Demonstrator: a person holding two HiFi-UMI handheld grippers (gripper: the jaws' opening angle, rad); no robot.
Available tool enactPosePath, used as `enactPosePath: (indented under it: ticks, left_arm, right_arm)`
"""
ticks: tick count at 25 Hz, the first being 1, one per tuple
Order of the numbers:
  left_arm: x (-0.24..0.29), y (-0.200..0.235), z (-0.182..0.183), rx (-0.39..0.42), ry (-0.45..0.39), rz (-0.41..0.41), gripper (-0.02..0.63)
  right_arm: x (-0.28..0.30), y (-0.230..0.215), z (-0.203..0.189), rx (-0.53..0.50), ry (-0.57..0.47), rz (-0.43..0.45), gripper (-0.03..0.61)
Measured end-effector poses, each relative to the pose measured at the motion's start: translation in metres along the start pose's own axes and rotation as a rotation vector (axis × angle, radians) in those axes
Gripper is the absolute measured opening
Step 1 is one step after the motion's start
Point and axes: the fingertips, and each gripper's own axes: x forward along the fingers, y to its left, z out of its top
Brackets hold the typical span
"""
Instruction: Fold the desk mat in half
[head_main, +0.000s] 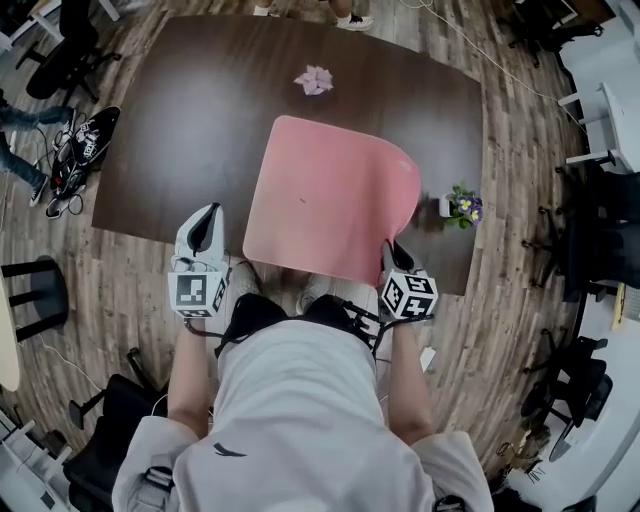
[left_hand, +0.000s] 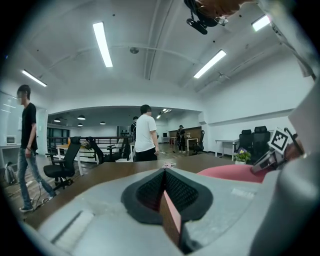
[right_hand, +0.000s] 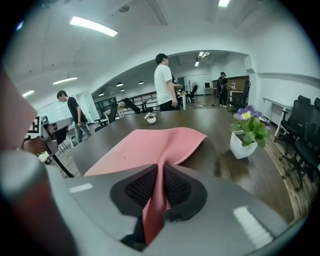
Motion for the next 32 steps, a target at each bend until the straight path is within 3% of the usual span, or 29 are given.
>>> enactPosePath:
  ticks: [7,14,23,27,32]
  left_arm:
    - [-0.003,0.059,-0.003,-0.008,-0.010,-0.020,0.006]
    - [-0.014,0.106,-0.012,-0.020,-0.007,-0.011,0.006]
    - [-0.034,0.181,-0.024,-0.045,-0.008,0.027,0.006]
    - [-0.036,0.194,-0.029,-0.043,-0.001,0.031,0.006]
    - [-0.037,0.201,-0.030,-0.039,0.001,0.020,0.006]
  right_arm:
    - [0.012,0.083,0.039,-0.002,-0.057,0.066,0.035]
    - [0.075,0.154,0.045,-0.027,-0.040,0.101,0.035]
    - [0.149,0.221,0.012,-0.021,0.081,0.089,0.035]
    - [0.173,0.238,-0.013,-0.012,0.154,0.075,0.035]
    - [0.181,0.244,-0.018,-0.004,0.161,0.040,0.043]
